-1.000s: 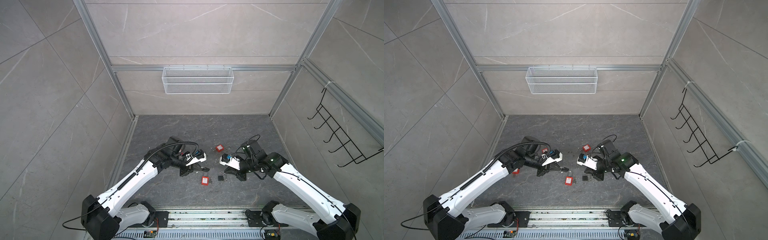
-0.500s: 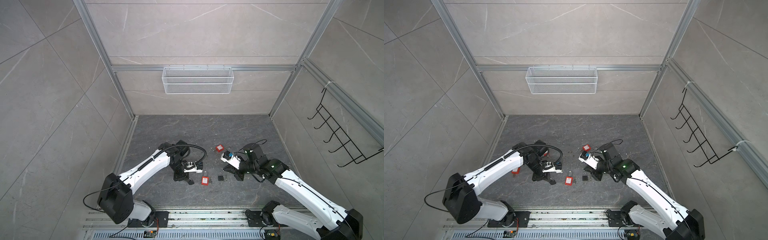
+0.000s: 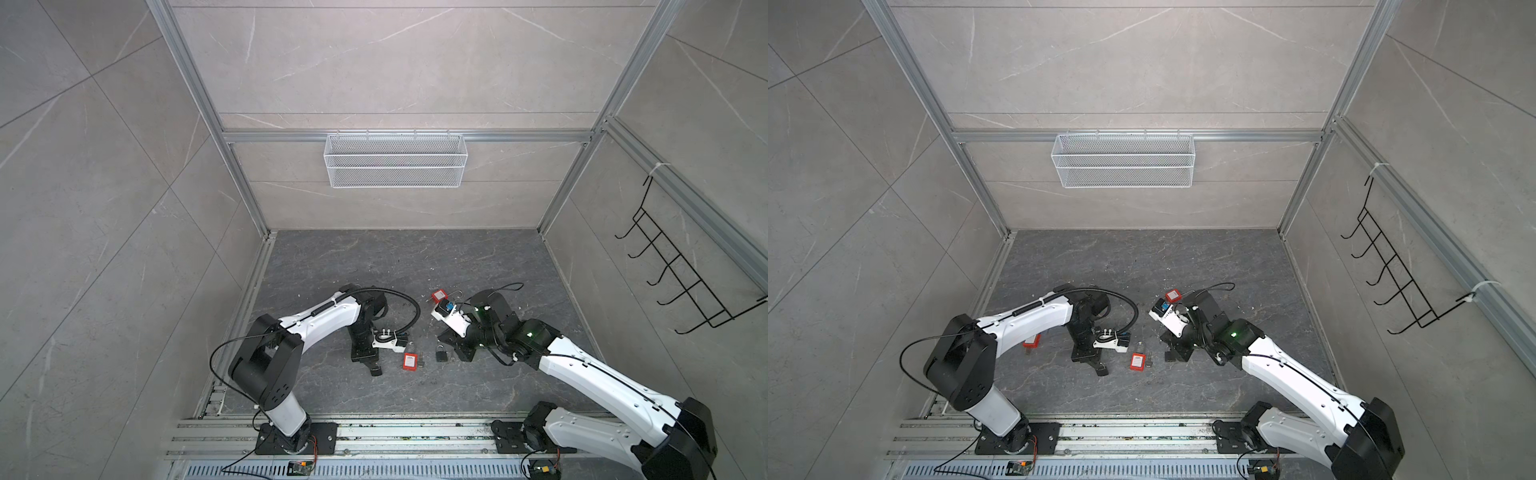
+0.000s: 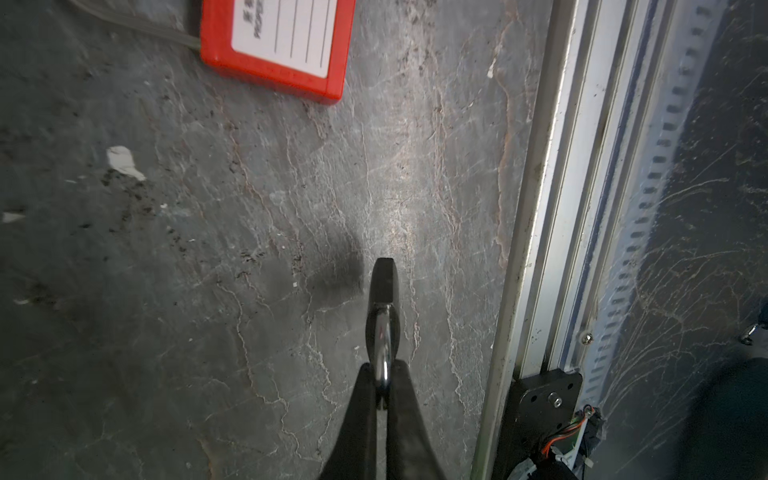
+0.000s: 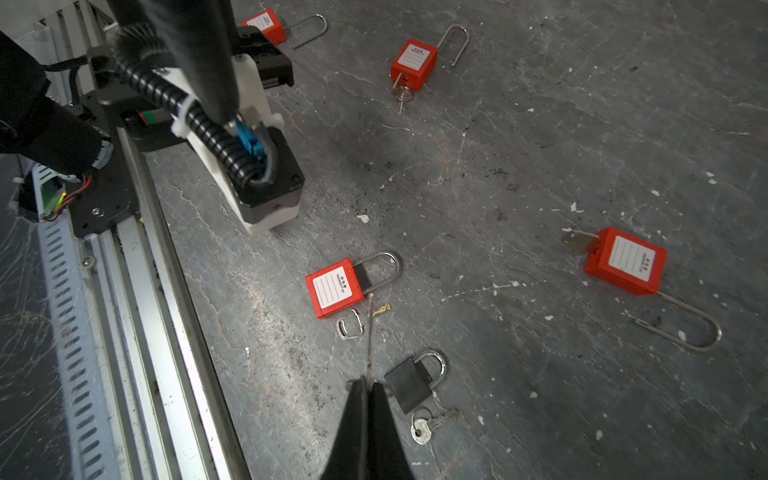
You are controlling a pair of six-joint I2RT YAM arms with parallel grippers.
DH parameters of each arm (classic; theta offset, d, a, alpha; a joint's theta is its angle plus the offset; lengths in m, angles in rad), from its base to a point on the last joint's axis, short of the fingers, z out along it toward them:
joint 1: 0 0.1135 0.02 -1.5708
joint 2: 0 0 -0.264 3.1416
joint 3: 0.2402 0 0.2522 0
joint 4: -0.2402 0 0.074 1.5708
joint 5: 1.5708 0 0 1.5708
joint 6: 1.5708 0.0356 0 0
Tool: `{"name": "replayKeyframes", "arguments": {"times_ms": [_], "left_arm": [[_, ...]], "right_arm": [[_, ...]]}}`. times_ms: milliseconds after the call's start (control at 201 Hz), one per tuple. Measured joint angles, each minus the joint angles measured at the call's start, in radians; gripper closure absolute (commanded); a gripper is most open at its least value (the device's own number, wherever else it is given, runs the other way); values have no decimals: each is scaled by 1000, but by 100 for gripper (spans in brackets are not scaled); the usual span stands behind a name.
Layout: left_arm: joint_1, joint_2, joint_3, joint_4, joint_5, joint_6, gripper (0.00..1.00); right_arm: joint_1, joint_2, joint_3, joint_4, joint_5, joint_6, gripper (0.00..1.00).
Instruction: Lock with the key
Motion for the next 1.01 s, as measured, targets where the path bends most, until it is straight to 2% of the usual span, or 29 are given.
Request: {"name": "replayKeyframes", "arguments": {"times_ms": [319, 652, 812, 1006], "left_arm": [[-7, 73, 48, 11, -34, -5, 100], [-7, 135, 107, 15, -61, -48, 100], [-7, 146, 112, 17, -62, -67, 92], [4, 169, 116, 107, -100, -95, 76]], "right_arm": [[23, 10, -2, 11, 139, 129, 100], [40, -29, -41, 34, 193, 403, 100], [57, -31, -42, 27, 193, 534, 100], [70, -9, -29, -34, 185, 677, 100]]}}
